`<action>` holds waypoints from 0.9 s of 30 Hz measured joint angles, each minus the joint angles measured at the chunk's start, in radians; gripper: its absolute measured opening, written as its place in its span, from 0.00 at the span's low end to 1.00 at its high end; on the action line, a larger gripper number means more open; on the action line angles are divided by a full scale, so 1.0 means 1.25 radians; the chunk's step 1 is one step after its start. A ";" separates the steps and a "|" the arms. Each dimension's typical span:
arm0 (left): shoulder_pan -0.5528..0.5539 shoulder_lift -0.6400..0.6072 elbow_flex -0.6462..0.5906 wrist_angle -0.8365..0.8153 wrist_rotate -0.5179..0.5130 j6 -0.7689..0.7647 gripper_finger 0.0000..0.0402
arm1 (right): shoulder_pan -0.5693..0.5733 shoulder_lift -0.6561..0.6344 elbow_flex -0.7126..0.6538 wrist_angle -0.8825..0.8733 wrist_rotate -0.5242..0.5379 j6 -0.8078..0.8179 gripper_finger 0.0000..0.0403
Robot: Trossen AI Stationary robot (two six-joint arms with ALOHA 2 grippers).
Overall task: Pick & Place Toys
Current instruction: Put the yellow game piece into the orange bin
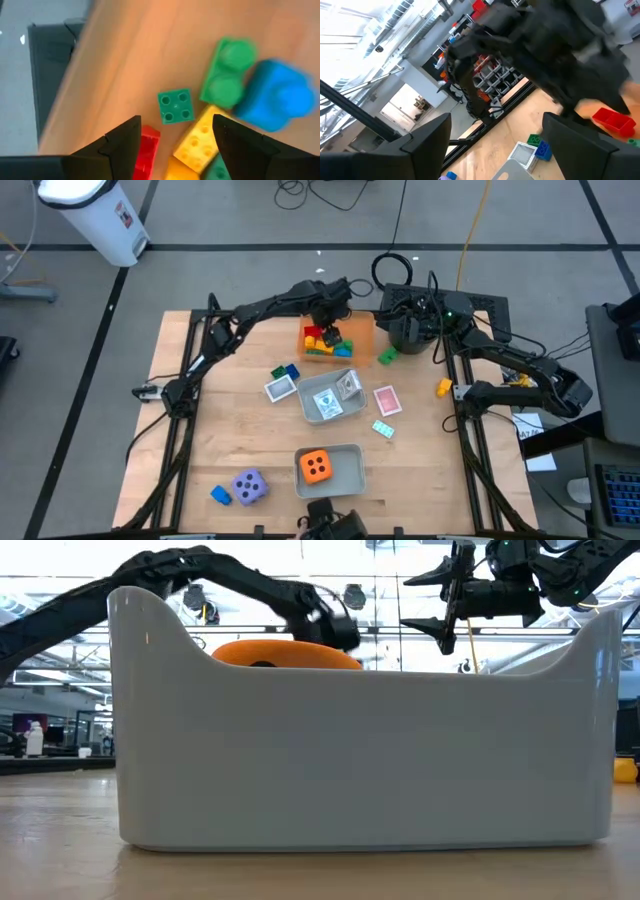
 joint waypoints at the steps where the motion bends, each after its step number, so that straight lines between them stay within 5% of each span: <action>1: 0.000 -0.014 0.000 0.002 0.011 -0.009 0.63 | 0.000 0.000 0.000 0.000 -0.001 0.000 0.75; 6: 0.009 -0.117 0.000 0.047 0.161 -0.074 0.63 | 0.000 0.000 0.000 0.000 -0.001 0.000 0.75; 12: 0.022 -0.260 0.000 0.317 0.343 -0.191 0.63 | 0.002 0.000 0.000 0.001 -0.001 0.000 0.75; 17: 0.013 -0.373 0.002 0.524 0.379 -0.272 0.63 | 0.002 0.000 0.000 0.001 -0.001 0.000 0.75; 23: -0.027 -0.442 -0.026 0.519 0.453 -0.306 0.63 | 0.002 0.000 0.000 0.001 -0.001 0.000 0.75; 27: -0.082 -0.485 -0.136 0.548 0.454 -0.315 0.63 | 0.002 0.000 0.000 0.002 -0.001 0.000 0.75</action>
